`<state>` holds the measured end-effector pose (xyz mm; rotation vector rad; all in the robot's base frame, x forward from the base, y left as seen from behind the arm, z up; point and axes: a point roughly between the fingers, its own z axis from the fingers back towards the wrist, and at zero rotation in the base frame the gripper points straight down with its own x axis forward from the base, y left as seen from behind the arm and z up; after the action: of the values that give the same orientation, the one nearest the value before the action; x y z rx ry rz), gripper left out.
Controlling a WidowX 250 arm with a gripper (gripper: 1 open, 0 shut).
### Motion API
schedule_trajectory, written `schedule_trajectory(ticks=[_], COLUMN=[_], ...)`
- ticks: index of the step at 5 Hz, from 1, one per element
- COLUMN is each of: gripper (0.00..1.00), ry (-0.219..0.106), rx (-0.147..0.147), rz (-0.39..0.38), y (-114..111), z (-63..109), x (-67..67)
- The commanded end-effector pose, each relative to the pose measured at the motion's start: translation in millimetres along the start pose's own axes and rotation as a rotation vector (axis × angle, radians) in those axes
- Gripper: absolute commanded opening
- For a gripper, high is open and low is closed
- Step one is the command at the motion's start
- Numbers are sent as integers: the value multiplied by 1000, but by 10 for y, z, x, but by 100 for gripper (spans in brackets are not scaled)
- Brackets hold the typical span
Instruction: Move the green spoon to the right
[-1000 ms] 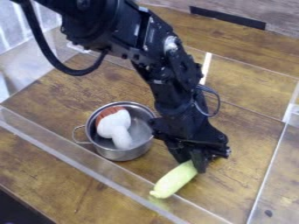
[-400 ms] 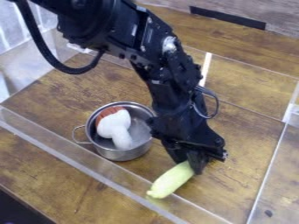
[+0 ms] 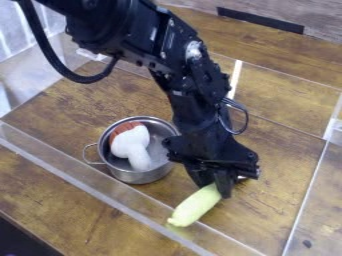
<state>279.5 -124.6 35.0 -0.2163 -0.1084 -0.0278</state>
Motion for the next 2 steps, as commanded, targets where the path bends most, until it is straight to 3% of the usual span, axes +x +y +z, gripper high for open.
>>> schedule_trajectory(ticks=[1, 2], gripper=[0, 0], ry=[285, 323], rx=[73, 82], rz=[12, -55], y=[-58, -106], z=[-245, -259], x=[-588, -606])
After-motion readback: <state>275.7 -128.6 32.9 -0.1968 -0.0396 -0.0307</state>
